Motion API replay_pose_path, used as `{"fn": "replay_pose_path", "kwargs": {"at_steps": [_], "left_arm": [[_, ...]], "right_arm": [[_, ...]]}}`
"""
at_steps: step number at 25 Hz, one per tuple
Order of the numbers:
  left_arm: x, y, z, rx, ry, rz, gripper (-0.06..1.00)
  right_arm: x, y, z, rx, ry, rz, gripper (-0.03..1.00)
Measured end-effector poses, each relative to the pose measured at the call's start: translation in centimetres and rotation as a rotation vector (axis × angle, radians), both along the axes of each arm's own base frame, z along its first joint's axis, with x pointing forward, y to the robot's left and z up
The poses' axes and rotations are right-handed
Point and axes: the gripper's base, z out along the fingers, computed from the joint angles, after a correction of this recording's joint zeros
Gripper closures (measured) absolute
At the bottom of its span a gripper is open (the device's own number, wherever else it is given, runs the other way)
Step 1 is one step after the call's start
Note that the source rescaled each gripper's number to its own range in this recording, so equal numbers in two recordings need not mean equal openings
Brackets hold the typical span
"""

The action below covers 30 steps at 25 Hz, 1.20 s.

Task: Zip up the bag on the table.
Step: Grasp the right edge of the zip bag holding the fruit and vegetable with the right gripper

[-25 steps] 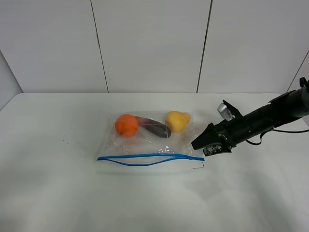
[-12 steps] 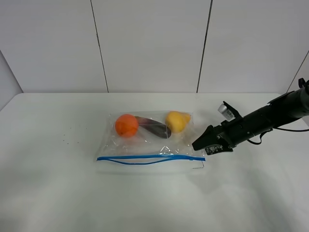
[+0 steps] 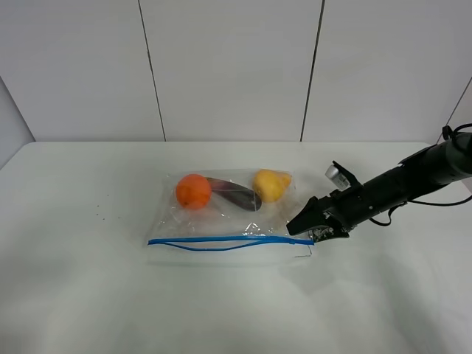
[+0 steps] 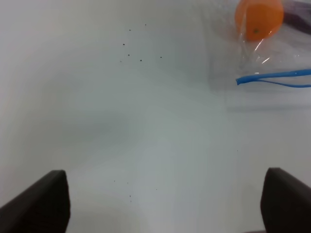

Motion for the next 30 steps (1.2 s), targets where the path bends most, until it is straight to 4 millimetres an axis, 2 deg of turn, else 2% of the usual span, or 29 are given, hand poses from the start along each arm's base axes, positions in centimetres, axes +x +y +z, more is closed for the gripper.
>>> {"fn": "replay_pose_path", "kwargs": {"at_steps": [10,12,17,19,25,28,30], "left_arm": [[0.0,0.0,0.0,0.0,0.0,0.0,0.14],[0.0,0.0,0.0,0.0,0.0,0.0,0.14],[0.0,0.0,0.0,0.0,0.0,0.0,0.14],[0.0,0.0,0.0,0.0,0.0,0.0,0.14],[0.0,0.0,0.0,0.0,0.0,0.0,0.14],[0.0,0.0,0.0,0.0,0.0,0.0,0.14],[0.0,0.0,0.0,0.0,0.0,0.0,0.14]], "right_arm": [[0.3,0.82,0.28,0.046,0.0,-0.041,-0.03],[0.31,0.86,0.34,0.053,0.002,-0.044,0.03],[0.27,0.95,0.45,0.068,0.01,-0.045,0.21],[0.27,0.95,0.45,0.069,0.01,-0.045,0.31],[0.25,0.96,0.46,0.071,0.014,-0.046,0.76],[0.18,1.02,0.53,0.08,0.022,-0.041,0.93],[0.15,1.04,0.56,0.084,0.024,-0.039,0.97]]}}
